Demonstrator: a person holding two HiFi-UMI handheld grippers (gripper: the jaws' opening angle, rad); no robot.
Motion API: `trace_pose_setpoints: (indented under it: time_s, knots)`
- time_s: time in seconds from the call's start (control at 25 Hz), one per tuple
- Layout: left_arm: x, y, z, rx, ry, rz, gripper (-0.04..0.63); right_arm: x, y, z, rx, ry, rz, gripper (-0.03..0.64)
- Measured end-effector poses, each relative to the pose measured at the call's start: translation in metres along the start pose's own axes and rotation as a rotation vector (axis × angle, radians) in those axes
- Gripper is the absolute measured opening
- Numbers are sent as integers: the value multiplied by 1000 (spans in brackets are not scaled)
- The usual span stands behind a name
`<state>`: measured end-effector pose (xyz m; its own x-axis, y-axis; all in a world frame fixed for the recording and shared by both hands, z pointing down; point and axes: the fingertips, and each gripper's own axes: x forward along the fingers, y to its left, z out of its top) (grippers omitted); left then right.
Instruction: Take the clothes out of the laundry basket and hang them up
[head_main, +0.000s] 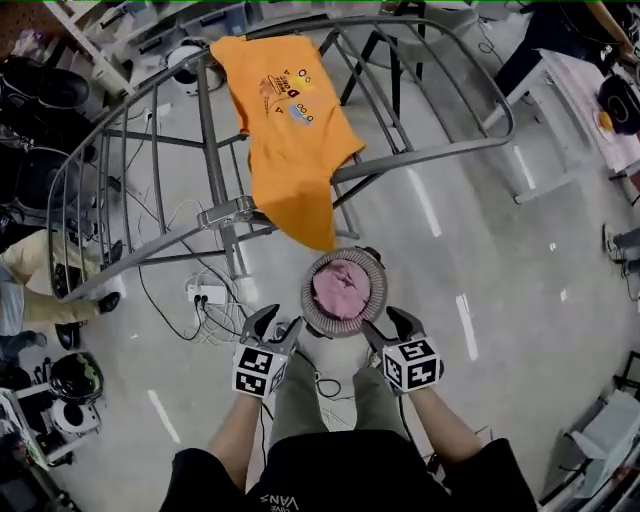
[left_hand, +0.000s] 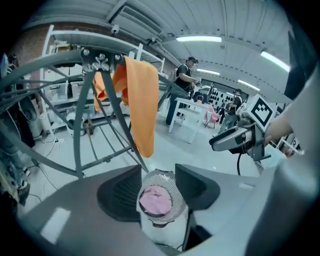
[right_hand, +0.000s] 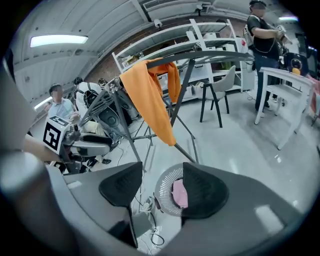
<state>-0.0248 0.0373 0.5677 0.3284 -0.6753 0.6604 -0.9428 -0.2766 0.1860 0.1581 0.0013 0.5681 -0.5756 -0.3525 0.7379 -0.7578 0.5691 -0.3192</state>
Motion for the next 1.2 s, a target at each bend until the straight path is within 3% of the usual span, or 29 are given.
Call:
trace_pose_setpoints:
  time_s: [0.28, 0.52, 0.76, 1.0, 1.2]
  knots:
    - [73, -22, -73, -36, 160, -95, 191, 35, -28, -59, 66, 22, -17, 245]
    - [154, -29, -125, -140, 251, -133, 198, 71, -58, -102, 160, 13, -33, 245]
    - [226, -24, -183, -348, 312, -91, 211, 105, -79, -136, 161, 15, -13, 245]
    - [288, -10, -219, -520, 296, 14, 228, 130, -83, -163, 154, 11, 30, 244]
    - [330, -3, -260, -795, 254, 93, 248, 138, -97, -183, 202, -9, 36, 244]
